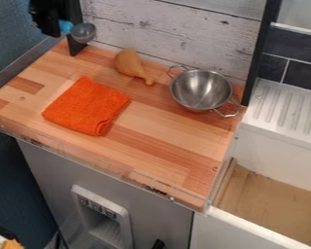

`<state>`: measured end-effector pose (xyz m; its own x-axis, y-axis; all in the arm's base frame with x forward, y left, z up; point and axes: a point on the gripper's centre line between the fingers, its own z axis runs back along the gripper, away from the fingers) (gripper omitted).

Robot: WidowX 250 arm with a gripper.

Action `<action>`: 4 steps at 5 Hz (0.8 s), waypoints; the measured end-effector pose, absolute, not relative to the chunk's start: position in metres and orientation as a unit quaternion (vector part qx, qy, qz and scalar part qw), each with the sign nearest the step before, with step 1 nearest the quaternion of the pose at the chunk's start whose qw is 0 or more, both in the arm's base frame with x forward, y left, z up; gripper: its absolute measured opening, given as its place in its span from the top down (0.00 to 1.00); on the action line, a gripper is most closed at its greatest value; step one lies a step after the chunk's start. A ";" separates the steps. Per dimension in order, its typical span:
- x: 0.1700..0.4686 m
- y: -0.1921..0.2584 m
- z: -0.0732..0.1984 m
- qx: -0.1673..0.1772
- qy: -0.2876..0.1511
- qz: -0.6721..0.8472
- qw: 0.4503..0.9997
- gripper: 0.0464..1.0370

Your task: Moved blue spoon from left upper side to the right lower side

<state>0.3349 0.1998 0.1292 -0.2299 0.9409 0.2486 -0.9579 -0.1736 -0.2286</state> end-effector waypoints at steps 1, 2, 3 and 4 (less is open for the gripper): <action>0.309 0.168 0.145 0.020 -0.187 0.767 0.613 0.62; 0.285 0.136 0.143 0.007 -0.156 0.778 0.609 0.62; 0.271 0.104 0.131 0.006 -0.152 0.775 0.613 0.62; 0.263 0.078 0.111 0.023 -0.156 0.765 0.624 0.62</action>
<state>0.2633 0.0782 0.1108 -0.2203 0.9478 0.2305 -0.9624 -0.1728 -0.2094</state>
